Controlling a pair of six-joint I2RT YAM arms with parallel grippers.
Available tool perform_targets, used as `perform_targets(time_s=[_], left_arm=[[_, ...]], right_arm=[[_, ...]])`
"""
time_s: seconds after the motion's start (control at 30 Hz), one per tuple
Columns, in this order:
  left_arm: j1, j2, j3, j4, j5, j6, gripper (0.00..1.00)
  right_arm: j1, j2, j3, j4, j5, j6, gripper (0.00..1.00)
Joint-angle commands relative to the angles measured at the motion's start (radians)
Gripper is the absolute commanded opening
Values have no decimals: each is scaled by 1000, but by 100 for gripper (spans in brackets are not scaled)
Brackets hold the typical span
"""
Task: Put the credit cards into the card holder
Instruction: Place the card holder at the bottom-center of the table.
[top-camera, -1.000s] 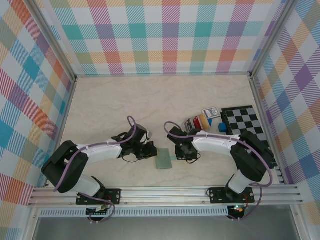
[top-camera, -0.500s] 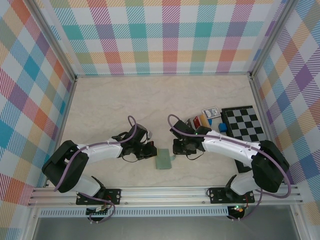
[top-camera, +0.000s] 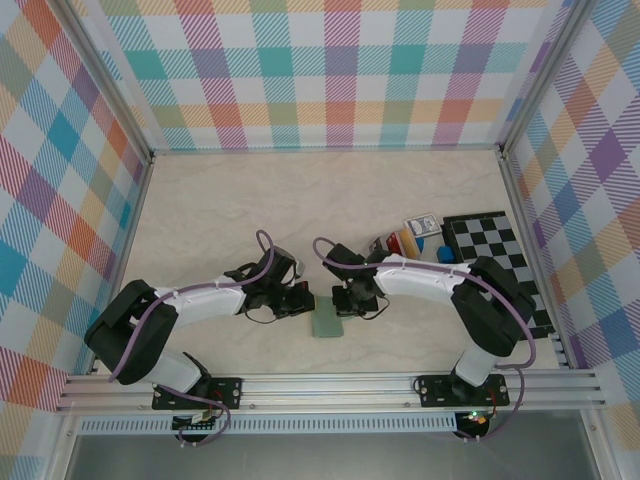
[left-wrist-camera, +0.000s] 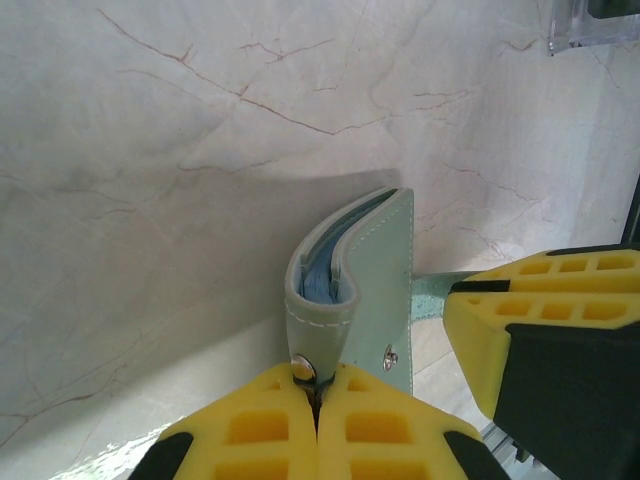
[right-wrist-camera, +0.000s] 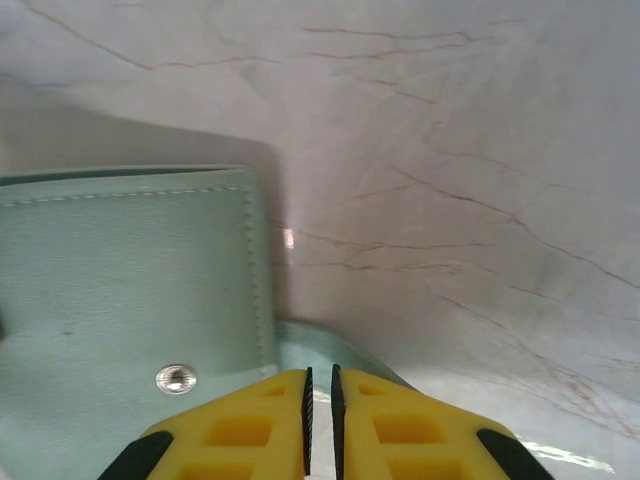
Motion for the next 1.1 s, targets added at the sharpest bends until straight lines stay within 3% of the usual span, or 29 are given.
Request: perform_targets(time_s=[0.0,0.43,0.57,0.63,0.7,0.77,0.93,1.07], left_arm=[[2,15,25,-32,-13,17,1],[1,94,83,-10,-44,9,8],[2,67,92,-58,-138,-23,23],[2,35,93,-96,-194,-40,38],[2,2,99,-119,-230,-41,43],[3,-13,131,-157,-250,-31,57],[8,31,262,-232,-258,-3,58],[12,156,401,-236,-218,-12,59]], right_arm=[[-5,13,-21,-51,43,25,15],[-54,-4,-128,64,15,92,19],[-89,-103,-86,41,21,53,24],[-110,-164,-64,19,30,25,28],[-142,-231,-49,0,32,-6,32],[-181,-290,-33,-34,54,-34,35],[-323,-375,13,-107,114,-145,36],[-396,-315,116,-208,199,-251,33]])
